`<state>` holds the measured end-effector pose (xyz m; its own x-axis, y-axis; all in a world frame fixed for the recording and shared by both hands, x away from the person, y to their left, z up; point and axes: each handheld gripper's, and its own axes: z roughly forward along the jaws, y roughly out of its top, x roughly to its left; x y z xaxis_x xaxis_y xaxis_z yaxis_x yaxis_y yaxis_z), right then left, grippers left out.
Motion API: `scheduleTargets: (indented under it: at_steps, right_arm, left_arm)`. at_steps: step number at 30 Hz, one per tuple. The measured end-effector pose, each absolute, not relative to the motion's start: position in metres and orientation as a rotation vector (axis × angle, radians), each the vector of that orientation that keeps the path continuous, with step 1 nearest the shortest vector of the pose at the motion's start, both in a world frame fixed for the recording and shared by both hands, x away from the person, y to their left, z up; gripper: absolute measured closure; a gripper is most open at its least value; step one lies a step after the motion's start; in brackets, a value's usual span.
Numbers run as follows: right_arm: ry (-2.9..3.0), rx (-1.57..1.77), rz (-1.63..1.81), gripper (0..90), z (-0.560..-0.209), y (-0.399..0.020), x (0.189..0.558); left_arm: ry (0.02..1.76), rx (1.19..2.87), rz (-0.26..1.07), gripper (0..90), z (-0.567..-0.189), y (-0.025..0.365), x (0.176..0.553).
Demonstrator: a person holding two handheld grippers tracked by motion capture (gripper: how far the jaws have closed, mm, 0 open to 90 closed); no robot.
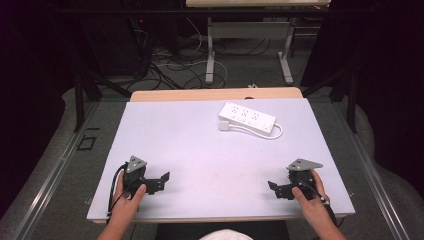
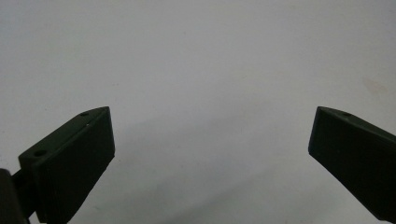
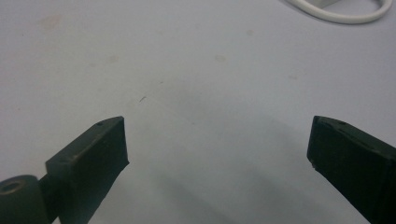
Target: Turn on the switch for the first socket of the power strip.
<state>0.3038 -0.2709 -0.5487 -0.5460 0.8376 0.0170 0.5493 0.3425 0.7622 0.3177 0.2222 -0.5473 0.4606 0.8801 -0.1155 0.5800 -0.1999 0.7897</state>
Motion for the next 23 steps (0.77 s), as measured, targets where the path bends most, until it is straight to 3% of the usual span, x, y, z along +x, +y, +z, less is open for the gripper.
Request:
scheduleTargets:
  at_steps: [23]
  right_arm:
    - [2.243, 1.333, 1.059, 6.4, -0.5596, -0.2796, 0.3081]
  left_arm:
    - [1.226, 1.903, 0.463, 0.3, -0.5476, 0.2229, 0.3189]
